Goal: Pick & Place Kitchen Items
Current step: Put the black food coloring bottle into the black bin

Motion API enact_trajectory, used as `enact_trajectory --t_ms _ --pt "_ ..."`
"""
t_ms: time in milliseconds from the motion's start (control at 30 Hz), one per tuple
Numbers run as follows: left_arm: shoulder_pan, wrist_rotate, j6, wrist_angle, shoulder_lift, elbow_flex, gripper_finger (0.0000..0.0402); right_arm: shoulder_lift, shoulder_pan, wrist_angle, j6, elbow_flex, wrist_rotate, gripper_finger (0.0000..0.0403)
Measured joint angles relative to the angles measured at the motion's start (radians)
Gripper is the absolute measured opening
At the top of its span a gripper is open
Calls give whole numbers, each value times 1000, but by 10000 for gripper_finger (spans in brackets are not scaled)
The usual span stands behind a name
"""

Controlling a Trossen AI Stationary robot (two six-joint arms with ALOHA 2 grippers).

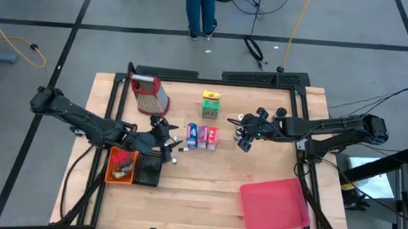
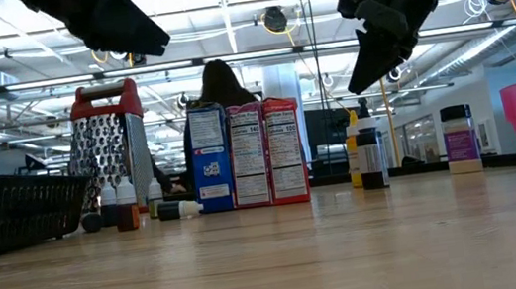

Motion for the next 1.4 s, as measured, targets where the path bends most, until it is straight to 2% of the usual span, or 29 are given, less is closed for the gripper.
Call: enact_trajectory --t_ms 233,633,933,1133,1400 --pt "1 -1 0 15 7 0 266 0 -12 88 -12 -87 8 173" --pt "7 23 15 55 18 1 266 -1 -48 402 -37 -273 0 168" --pt "7 25 14 54 18 1 266 -2 -48 515 -21 -345 -24 124" --pt "7 24 13 54 18 1 266 -2 -48 543 -36 -354 -24 38" --pt "7 24 8 54 18 1 266 0 -48 615 -60 -357 -34 35"
